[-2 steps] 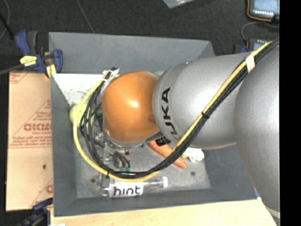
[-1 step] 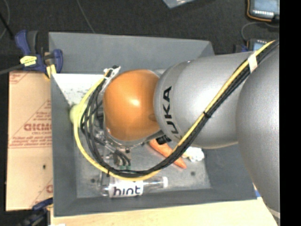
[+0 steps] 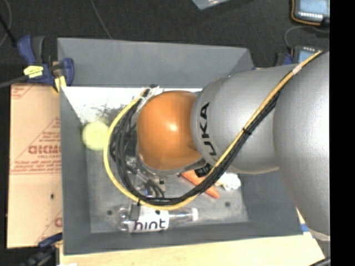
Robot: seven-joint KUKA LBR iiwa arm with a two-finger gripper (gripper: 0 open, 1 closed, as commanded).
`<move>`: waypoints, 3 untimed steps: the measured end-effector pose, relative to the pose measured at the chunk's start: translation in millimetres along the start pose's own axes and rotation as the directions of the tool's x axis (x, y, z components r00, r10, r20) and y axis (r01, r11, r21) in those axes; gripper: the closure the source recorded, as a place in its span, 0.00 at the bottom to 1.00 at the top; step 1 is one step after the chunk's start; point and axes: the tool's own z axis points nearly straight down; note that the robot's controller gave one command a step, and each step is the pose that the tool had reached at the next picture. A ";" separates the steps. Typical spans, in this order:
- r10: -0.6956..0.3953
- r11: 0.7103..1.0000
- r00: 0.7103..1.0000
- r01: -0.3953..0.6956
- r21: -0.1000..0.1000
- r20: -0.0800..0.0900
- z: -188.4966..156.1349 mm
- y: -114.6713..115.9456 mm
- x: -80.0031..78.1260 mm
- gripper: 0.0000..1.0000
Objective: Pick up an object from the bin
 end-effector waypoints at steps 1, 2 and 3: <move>-0.026 1.000 1.000 0.026 -0.001 0.007 53.0 -27.2 -2.4 0.00; -0.136 0.991 0.991 0.136 -0.003 0.001 70.9 -72.3 -11.8 0.00; -0.280 0.960 0.960 0.280 0.002 0.004 79.0 -87.6 -13.1 1.00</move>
Offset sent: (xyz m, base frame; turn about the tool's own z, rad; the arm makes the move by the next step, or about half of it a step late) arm 0.0099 -0.0839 -0.0677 -0.1379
